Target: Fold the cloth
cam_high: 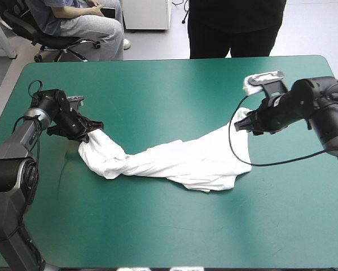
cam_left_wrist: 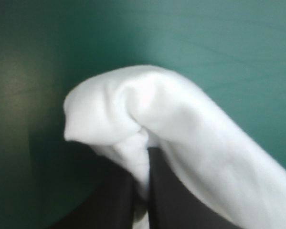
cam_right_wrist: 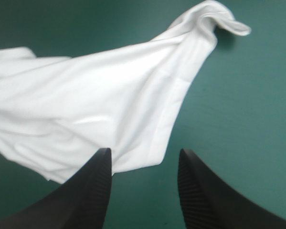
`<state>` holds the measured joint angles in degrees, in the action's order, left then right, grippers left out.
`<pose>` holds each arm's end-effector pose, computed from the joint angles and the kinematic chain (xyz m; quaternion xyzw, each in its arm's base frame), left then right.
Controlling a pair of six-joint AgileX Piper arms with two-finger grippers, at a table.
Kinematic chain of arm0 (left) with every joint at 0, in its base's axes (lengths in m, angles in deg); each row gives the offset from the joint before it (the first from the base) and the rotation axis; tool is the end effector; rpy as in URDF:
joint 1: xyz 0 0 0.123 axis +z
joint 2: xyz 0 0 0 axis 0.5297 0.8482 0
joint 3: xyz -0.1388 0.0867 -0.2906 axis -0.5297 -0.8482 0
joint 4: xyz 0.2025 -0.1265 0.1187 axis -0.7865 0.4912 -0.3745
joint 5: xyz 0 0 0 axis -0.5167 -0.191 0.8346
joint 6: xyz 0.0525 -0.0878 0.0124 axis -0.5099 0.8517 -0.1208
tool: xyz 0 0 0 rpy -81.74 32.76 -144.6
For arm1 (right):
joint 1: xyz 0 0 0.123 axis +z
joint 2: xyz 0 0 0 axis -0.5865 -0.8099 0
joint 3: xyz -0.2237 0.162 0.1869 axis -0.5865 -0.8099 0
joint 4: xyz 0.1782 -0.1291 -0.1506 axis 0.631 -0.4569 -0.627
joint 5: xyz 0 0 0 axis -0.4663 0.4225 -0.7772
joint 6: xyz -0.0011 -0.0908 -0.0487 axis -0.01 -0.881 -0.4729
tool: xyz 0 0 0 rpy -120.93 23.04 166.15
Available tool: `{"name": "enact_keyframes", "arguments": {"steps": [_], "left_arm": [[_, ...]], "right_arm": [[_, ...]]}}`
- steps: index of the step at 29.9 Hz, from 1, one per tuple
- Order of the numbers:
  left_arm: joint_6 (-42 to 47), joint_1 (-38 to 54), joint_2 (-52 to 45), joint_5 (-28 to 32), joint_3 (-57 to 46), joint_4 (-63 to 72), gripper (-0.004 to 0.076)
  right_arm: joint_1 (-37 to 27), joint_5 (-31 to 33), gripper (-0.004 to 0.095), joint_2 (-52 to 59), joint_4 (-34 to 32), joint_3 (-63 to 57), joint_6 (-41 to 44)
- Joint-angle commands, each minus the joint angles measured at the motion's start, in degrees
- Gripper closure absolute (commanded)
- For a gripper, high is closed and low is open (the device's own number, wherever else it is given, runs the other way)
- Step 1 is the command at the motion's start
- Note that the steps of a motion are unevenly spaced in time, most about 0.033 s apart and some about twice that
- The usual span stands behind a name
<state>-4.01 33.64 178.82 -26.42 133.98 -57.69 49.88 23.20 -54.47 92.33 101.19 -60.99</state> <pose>0.4298 0.0027 0.2319 -0.0040 0.9945 -0.0451 0.0944 0.2897 0.0829 0.4234 -0.1661 0.9534 0.0702 0.2420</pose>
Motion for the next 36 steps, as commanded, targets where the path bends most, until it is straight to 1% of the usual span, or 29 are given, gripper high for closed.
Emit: {"name": "enact_keyframes", "arguments": {"steps": [1, 2, 4, 6, 8, 9, 12, 15, 18, 22, 25, 27, 29, 32, 34, 36], "left_arm": [[0.47, 0.11, -0.39, -0.09, 0.02, -2.56, 0.0741], [0.47, 0.11, -0.39, -0.2, 0.02, -2.56, 0.0741], [0.47, 0.11, -0.39, -0.23, 0.02, -2.56, 0.0741], [0.47, 0.11, -0.39, -0.23, 0.02, -2.56, 0.0741], [0.47, 0.11, -0.39, -0.23, 0.02, -2.56, 0.0741], [0.47, 0.11, -0.39, -0.23, 0.02, -2.56, 0.0741], [0.47, 0.11, -0.39, -0.11, 0.02, -2.56, 0.0741], [0.47, 0.11, -0.39, 0.02, 0.02, -2.32, 0.0741], [0.47, 0.11, -0.39, 0.23, 0.02, -2.32, 0.0741], [0.47, 0.11, -0.39, 0.38, 0.02, -2.32, 0.0741], [0.47, 0.11, -0.39, 0.52, 0.02, -1.87, 0.0741], [0.47, 0.11, -0.39, 0.52, 0.02, -1.87, 0.0741], [0.47, 0.11, -0.39, 0.41, 0.02, -1.87, 0.0741], [0.47, 0.11, -0.39, 0.41, 0.02, -1.87, 0.0741], [0.47, 0.11, -0.39, 0.41, 0.02, -1.99, 0.0741], [0.47, 0.11, -0.39, 0.41, 0.02, -2.39, 0.0741]], "right_arm": [[6.43, 1.38, 0.0493, 2.35, -4.02, -1.72, 0.59], [8.7, 2.21, 0.0483, 2.34, -6.27, -3.26, 1.1], [11.88, 2.21, 0.0413, 2.34, -8.07, -6.69, 2.47], [13.33, 1.78, 0.0311, 2.24, -6.6, -10.22, 4.98], [13.67, 0.71, 0.0244, 2.12, -4.18, -13.04, 6.51], [13.67, -0.18, 0.0232, 2.12, -3.23, -14.43, 7.62], [13.67, -4.54, 0.0238, 2.12, -0.78, -17.56, 8.22], [13.67, -8.1, 0.027, 1.99, 1.24, -20.04, 8.22], [13.67, -10.44, 0.0292, 1.1, 1.5, -22.16, 9.42], [13.67, -16.39, 0.0304, -0.6, 1.4, -25.43, 11.36], [13.67, -18.23, 0.0305, -2.95, 1.61, -26.42, 11.48], [13.67, -19.3, 0.0331, -5.17, 1.61, -26.81, 11.35], [13.67, -21.81, 0.0371, -7.06, 1.61, -26.94, 11.35], [13.67, -23.44, 0.048, -9.68, 2.3, -26.94, 11.35], [13.67, -22.89, 0.0599, -11.11, 2.7, -26.94, 11.48], [13.67, -21.86, 0.0748, -11.98, 2.65, -27.05, 11.35]]}}
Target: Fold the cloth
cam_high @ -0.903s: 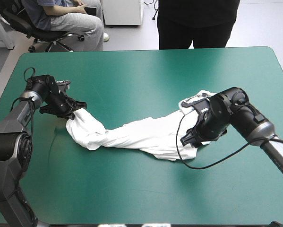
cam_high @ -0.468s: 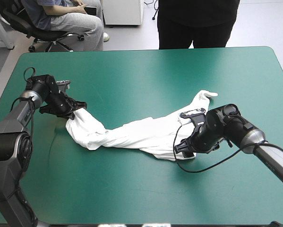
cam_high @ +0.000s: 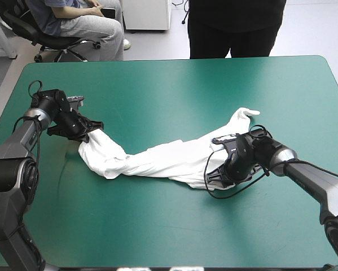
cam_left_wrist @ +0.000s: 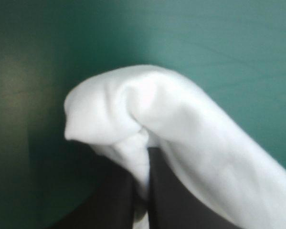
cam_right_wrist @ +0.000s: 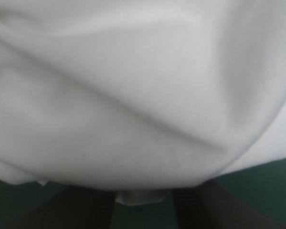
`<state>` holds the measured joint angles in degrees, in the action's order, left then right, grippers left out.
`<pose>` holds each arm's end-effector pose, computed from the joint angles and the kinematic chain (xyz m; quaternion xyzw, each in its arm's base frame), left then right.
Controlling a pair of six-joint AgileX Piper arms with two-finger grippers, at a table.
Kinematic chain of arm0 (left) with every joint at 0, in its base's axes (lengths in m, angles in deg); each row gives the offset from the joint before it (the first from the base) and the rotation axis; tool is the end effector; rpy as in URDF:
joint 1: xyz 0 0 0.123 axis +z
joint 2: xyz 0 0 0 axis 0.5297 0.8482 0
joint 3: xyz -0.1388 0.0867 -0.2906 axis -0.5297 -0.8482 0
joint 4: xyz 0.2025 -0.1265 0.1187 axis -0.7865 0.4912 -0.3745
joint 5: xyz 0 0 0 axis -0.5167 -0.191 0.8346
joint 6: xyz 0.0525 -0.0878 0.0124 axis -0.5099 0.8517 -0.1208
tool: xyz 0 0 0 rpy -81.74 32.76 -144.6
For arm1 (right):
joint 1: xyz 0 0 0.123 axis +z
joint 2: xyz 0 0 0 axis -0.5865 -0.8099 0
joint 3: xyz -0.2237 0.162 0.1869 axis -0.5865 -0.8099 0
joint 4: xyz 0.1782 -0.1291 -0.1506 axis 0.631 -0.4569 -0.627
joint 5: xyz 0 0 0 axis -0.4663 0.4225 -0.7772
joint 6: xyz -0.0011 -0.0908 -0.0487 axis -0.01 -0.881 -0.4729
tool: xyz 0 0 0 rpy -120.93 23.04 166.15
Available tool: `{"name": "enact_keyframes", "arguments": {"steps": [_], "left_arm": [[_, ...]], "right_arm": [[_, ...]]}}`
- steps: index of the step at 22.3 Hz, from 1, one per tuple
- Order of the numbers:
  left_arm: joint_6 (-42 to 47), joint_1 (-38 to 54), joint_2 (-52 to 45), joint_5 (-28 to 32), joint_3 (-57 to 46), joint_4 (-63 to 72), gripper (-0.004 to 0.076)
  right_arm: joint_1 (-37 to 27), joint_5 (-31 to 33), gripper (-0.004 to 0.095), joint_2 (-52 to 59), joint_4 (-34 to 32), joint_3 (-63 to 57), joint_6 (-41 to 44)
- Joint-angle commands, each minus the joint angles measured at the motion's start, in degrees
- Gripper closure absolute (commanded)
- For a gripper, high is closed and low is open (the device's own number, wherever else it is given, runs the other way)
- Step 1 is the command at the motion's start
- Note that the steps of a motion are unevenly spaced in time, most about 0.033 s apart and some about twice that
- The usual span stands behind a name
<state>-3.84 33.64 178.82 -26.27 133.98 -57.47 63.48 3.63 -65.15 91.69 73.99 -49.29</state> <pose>0.4301 0.0024 0.2320 -0.0065 0.9943 -0.0468 0.0957 0.2735 0.1515 0.2361 -0.1654 0.9814 0.0637 0.0741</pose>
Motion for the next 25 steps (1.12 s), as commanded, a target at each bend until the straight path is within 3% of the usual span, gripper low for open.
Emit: {"name": "enact_keyframes", "arguments": {"steps": [1, 3, 9, 15, 18, 21, 25], "left_arm": [[0.3, 0.11, -0.39, 0.27, 0.02, -2.61, 0.0741], [0.3, 0.11, -0.39, 0.27, 0.02, -2.61, 0.0741], [0.3, 0.11, -1.44, 0.01, 0.02, -2.33, 0.0741], [0.06, 0.11, -13.9, -4.05, 0.69, -2.77, 0.0741], [0.06, 0.11, -23.47, -9.8, 4.24, -0.76, 0.0741], [0.06, 0.11, -32.16, -9.79, 11.0, 6.23, 0.0741], [-0.21, 0.11, -38.2, -8.87, 26.94, 12.6, 0.0741]], "right_arm": [[0.07, -1.78, 0.0822, -1.41, 2.93, 0.15, -0.34], [0.07, -1.46, 0.0928, -1.41, 1.46, 0.15, -0.34], [0.07, 0.48, 0.0925, 0.87, -2.62, 0.27, 0.82], [-0.03, 5.31, 0.0926, 14.01, -9.17, 5.71, 1.69], [-0.03, 9.16, 0.0925, 20.6, -14.88, 16.43, 1.58], [-0.03, 10.6, 0.0925, 23.15, -19.91, 29.44, -0.87], [-0.03, 9.95, 0.0926, 22.69, -20.47, 49.03, -6.9]]}}
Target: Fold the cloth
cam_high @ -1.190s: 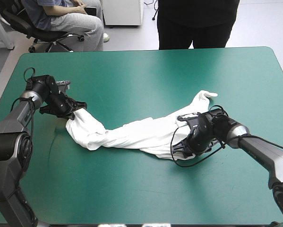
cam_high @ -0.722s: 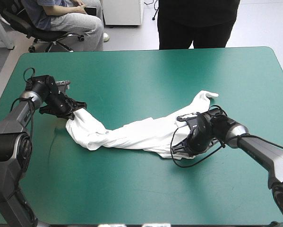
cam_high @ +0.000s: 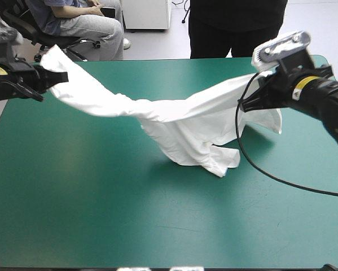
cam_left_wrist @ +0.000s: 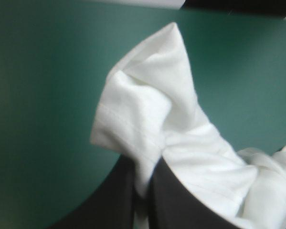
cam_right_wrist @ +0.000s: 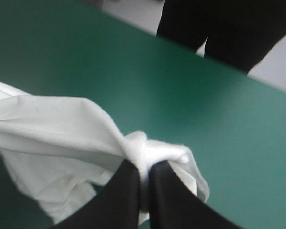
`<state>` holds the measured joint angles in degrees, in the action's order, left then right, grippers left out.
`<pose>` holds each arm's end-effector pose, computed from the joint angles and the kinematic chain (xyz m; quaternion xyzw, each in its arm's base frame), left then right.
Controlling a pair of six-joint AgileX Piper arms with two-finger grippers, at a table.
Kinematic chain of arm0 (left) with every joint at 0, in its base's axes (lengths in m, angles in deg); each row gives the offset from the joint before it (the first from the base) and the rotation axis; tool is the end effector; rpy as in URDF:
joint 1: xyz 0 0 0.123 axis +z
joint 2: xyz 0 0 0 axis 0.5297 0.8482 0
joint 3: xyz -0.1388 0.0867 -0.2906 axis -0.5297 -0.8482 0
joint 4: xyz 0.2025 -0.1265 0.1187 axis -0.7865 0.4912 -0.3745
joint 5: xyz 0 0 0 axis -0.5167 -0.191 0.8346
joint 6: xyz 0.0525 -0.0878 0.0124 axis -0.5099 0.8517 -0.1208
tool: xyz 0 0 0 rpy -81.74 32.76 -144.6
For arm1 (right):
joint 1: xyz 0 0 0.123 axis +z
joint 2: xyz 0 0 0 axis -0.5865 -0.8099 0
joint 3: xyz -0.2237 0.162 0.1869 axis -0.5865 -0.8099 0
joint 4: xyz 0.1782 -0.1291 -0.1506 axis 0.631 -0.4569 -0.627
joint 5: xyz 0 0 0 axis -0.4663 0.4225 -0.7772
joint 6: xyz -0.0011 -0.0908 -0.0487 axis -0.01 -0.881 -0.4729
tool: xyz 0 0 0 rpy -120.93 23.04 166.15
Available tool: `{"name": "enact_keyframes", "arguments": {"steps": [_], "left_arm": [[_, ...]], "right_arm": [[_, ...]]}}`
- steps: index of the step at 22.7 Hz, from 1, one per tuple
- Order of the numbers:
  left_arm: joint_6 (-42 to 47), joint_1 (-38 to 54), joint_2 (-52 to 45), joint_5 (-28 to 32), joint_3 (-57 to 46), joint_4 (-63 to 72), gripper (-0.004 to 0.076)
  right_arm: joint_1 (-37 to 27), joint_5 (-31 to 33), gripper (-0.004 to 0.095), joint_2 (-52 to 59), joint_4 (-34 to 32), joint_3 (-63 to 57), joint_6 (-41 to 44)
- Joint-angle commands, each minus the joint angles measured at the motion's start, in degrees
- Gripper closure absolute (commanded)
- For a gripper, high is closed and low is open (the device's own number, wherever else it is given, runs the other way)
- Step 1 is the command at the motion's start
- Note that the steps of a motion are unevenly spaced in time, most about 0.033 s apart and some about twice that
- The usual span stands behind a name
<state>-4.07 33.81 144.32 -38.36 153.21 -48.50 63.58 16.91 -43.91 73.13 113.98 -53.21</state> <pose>0.2614 -0.0176 0.5487 0.0306 0.8886 -0.1123 0.4437 0.2164 0.0902 0.5523 -0.1942 0.8463 0.0118 0.4959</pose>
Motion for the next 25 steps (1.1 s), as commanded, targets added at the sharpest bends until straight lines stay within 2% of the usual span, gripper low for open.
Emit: {"name": "enact_keyframes", "arguments": {"steps": [1, 9, 12, 15, 19, 22, 23, 25], "left_arm": [[0.02, -0.06, -3.98, 3.32, 10.31, 4.39, 0.0741], [0.02, -0.06, -4.59, 8.63, 35.21, 10.79, 0.0741], [-0.11, -0.06, -4.59, 11.71, 43.66, 11.11, 0.0741], [-0.11, -0.06, -4.74, 11.47, 49.75, 10.87, 0.0741], [0.16, -0.41, -6.15, 5.29, 47.81, 6.56, 0.0741], [0.3, -4.07, -7.64, 0.85, 37.63, 5.19, 0.0741], [0.3, -4.31, -7.76, -1.53, 31.62, 5.08, 0.0741], [0.3, -4.31, -7.76, -2.57, 21.19, 5.08, 0.0741]], "right_arm": [[-0.12, -3.32, 0.0926, 1.35, -1.9, 11.73, -3.61], [-0.12, -9.08, 0.0925, 0.19, 0.01, 33.22, -9.18], [-0.12, -9.84, 0.0925, 0.16, 2.22, 38.99, -10.01], [-0.12, -9.17, 0.0925, 0.84, 3.24, 40.88, -10.01], [0.01, -2.13, 0.0925, 2.76, 0.65, 38.52, -9.75], [0.01, -0.1, 0.0926, 7.15, -3.88, 25.09, -6.28], [0.01, 0.0, 0.0925, 8.8, -4.94, 17.73, -5.42], [0.01, -0.22, 0.0925, 9.55, -6.97, 5.65, -2.58]]}}
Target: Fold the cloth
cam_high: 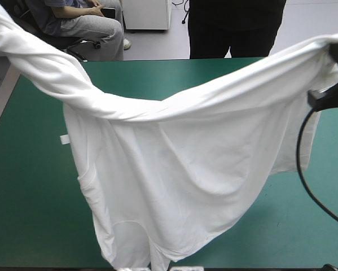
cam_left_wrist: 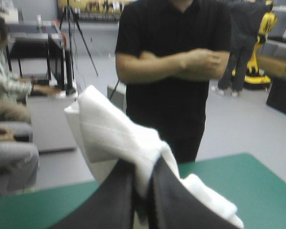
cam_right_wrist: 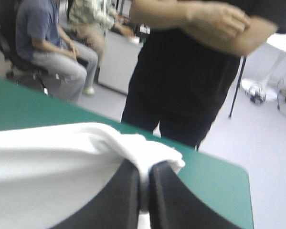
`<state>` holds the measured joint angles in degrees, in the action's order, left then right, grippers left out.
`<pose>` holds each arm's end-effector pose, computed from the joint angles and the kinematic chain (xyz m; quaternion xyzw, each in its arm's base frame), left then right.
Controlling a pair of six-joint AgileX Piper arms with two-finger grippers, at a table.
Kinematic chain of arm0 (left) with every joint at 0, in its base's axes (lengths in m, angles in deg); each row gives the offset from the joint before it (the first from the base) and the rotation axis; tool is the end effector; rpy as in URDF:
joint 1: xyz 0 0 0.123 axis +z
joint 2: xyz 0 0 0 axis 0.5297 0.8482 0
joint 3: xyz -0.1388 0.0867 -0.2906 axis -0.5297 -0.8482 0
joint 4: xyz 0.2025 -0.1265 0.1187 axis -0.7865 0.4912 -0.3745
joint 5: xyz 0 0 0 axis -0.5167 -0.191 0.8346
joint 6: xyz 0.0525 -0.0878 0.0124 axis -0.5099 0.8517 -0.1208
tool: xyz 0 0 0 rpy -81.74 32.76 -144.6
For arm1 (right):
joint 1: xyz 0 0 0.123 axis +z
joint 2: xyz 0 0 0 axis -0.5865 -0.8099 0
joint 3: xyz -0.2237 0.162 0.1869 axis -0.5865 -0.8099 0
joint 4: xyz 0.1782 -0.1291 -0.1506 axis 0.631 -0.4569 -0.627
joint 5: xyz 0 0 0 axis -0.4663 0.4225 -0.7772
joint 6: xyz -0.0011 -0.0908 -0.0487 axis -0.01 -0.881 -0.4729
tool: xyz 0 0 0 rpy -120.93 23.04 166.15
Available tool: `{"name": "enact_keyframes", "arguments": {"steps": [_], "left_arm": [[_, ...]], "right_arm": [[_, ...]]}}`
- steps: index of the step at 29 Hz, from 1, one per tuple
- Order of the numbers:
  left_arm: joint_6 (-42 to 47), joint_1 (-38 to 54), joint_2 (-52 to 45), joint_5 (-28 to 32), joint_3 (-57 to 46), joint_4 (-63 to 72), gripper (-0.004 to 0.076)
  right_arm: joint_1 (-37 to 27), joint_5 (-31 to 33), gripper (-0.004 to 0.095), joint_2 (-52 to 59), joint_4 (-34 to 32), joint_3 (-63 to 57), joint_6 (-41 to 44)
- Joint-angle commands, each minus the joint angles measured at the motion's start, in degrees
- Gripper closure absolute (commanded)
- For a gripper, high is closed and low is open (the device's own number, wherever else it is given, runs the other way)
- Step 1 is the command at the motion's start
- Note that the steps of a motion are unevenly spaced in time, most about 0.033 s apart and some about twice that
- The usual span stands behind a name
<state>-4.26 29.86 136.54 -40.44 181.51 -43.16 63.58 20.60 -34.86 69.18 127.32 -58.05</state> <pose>0.0995 -0.0386 0.6951 0.1149 0.7115 -0.1528 0.6761 0.1175 0.0305 0.6395 -0.1716 0.7565 -0.0102 0.6310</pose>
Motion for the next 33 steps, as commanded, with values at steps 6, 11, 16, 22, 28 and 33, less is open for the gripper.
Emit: {"name": "enact_keyframes", "arguments": {"steps": [6, 11, 16, 22, 28, 33], "left_arm": [[-0.3, -0.36, 1.9, 12.65, -35.91, -3.63, 0.0741], [0.13, -0.36, 8.91, 20.94, -46.75, -3.63, 0.0741], [0.02, -0.36, 18.27, 26.14, -45.85, -3.63, 0.0741], [0.54, -0.25, 28.09, 33.19, -42.86, -3.63, 0.0741], [1.07, -0.25, 35.72, 36.6, -38.68, -3.99, 0.0741], [1.57, -0.25, 39.44, 38.66, -35.62, -3.88, 0.0741]], "right_arm": [[-0.36, -16.51, 0.0926, -5.27, -6.96, -29.88, 12.42], [-5.43, -24.06, 0.0925, -15.94, -3.87, -30.24, 17.0], [-13.32, -26.45, 0.0925, -26.18, 8.27, -25.47, 11.28], [-20.8, -26.54, 0.0926, -36.54, 21.92, -18.13, 5.22], [-26.37, -26.3, 0.0925, -44.83, 29.98, -10.2, -0.45], [-27.57, -23.4, 0.0924, -49.41, 30.81, -5.54, -0.64]]}}
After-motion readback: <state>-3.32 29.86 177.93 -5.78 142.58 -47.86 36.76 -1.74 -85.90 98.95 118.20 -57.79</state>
